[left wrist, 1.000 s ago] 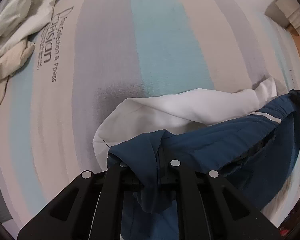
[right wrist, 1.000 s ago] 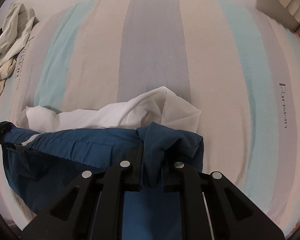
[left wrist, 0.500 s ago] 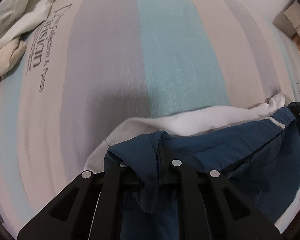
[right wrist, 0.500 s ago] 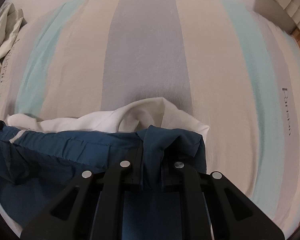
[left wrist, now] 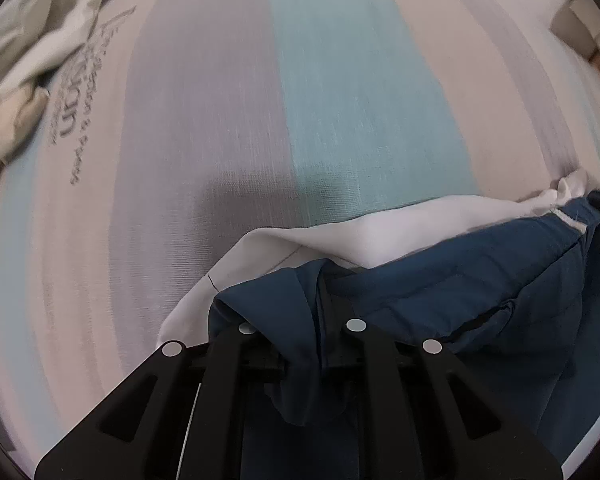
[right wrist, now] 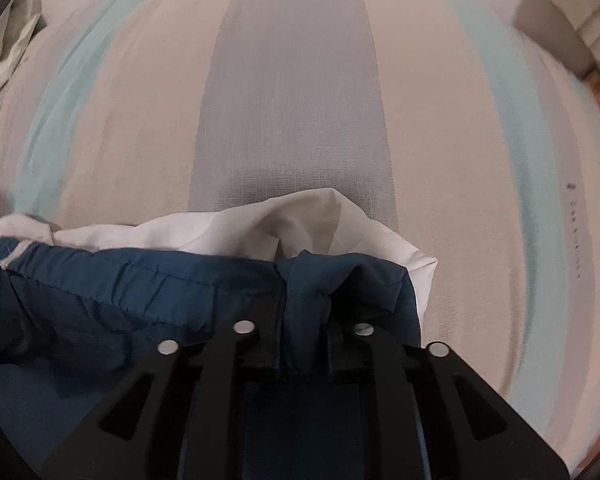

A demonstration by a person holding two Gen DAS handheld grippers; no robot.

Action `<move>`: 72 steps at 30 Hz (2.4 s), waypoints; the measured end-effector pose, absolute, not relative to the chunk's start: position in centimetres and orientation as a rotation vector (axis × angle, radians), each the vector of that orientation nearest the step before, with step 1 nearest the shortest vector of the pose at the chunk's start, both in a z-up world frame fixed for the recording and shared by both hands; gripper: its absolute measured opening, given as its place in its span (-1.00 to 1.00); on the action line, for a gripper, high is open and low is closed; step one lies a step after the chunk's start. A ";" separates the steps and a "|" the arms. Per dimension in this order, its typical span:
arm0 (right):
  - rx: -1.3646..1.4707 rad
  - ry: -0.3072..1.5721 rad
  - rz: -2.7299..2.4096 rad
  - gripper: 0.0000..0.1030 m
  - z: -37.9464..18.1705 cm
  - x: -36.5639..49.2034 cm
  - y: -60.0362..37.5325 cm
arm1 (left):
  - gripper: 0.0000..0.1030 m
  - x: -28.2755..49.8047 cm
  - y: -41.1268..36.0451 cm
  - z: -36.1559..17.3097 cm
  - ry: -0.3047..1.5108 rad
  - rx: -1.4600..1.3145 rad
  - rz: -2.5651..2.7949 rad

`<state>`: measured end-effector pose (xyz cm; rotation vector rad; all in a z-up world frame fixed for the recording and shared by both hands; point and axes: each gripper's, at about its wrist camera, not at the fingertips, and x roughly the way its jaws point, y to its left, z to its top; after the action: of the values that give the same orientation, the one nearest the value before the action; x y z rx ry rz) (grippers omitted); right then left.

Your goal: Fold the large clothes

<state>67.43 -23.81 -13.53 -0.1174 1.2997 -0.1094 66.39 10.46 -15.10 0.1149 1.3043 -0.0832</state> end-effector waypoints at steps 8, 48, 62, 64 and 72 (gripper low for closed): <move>-0.131 1.213 -0.133 0.29 -10.5 64.3 -22.7 | -0.03 63.6 9.4 -11.9 1.253 0.132 -0.122; -0.124 1.159 0.027 0.70 -9.7 50.9 -10.2 | 0.88 49.7 17.5 -11.6 1.302 -0.080 -0.106; -0.099 1.151 0.010 0.73 -12.6 52.2 -11.1 | 0.89 50.3 17.8 -15.2 1.357 -0.115 -0.135; -0.097 1.148 0.009 0.73 -12.9 52.0 -11.2 | 0.89 50.3 17.5 -15.4 1.363 -0.127 -0.145; -0.067 1.145 0.005 0.75 -13.6 51.6 -11.8 | 0.88 49.1 15.2 -16.8 1.393 -0.124 -0.219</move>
<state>51.63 -11.83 -13.58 -0.0667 1.1449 0.0047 49.14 15.23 -16.77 -0.1244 1.3930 -0.2195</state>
